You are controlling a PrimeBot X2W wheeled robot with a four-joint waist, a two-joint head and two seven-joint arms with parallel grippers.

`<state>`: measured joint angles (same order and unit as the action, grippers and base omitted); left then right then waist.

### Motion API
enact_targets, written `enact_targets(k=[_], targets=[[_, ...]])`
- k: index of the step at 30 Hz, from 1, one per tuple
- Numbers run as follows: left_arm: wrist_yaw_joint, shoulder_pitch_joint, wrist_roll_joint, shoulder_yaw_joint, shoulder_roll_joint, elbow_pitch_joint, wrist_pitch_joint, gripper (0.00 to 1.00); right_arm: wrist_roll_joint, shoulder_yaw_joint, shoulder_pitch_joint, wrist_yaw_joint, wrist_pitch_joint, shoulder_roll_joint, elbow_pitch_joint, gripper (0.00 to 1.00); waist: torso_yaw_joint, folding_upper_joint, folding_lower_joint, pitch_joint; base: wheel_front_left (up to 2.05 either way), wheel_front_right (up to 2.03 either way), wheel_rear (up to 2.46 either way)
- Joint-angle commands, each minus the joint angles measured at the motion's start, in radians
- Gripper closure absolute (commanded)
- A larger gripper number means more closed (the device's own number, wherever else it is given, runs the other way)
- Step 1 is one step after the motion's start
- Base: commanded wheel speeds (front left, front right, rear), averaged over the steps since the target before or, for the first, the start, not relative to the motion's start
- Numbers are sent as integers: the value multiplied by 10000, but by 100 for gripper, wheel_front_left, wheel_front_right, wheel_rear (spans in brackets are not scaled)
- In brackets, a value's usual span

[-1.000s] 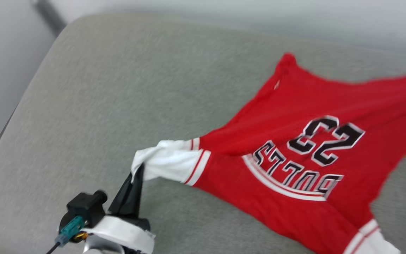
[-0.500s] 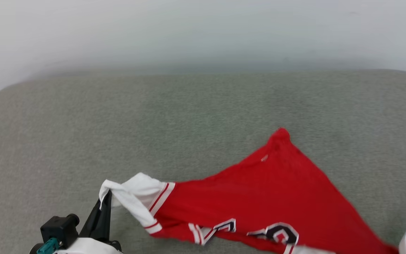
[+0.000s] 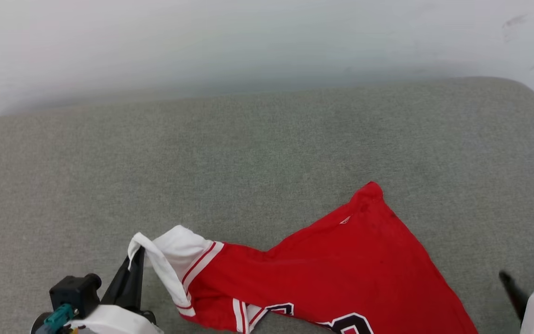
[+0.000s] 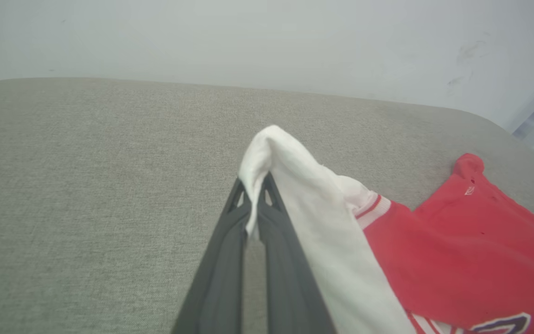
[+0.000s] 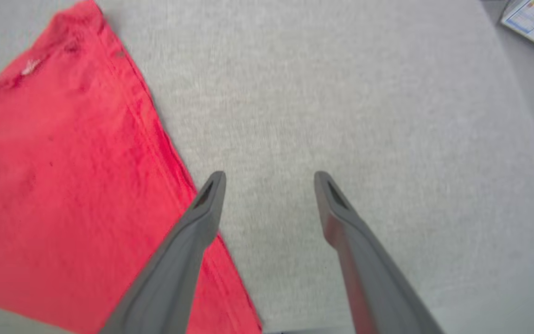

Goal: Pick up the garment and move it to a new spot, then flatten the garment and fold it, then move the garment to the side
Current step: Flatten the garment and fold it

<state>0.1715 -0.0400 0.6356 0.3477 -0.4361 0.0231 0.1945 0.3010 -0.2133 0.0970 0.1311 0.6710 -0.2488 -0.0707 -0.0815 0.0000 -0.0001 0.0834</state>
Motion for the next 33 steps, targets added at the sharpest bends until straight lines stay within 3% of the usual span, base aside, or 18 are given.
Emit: enact_targets(k=[1,6,10,22,28,33], targets=[[-26,167,-77,-15,-58,-31,-21,100,-68,-66,-226,-7,-375,82,118,0,91,0,1,155,0,0,0],[-91,549,-140,16,-93,-250,-41,100,-91,87,-1359,-5,-2352,311,757,0,366,0,1,682,0,0,0],[-125,959,-228,32,-115,-552,-54,100,506,587,-2344,-5,-2653,223,1145,0,640,0,1,1298,0,0,0],[-411,1998,-471,398,123,-904,28,100,1544,2467,-4902,-5,1597,-703,1674,0,1452,0,1,2635,0,0,0],[-562,2345,-508,549,281,-783,129,100,1467,3233,-5785,-5,2303,-855,2407,0,1747,0,1,2997,0,0,0],[-707,2508,-493,695,401,-616,195,100,1677,3617,-5630,-5,3129,-716,3636,0,1948,0,1,3052,0,0,0]])
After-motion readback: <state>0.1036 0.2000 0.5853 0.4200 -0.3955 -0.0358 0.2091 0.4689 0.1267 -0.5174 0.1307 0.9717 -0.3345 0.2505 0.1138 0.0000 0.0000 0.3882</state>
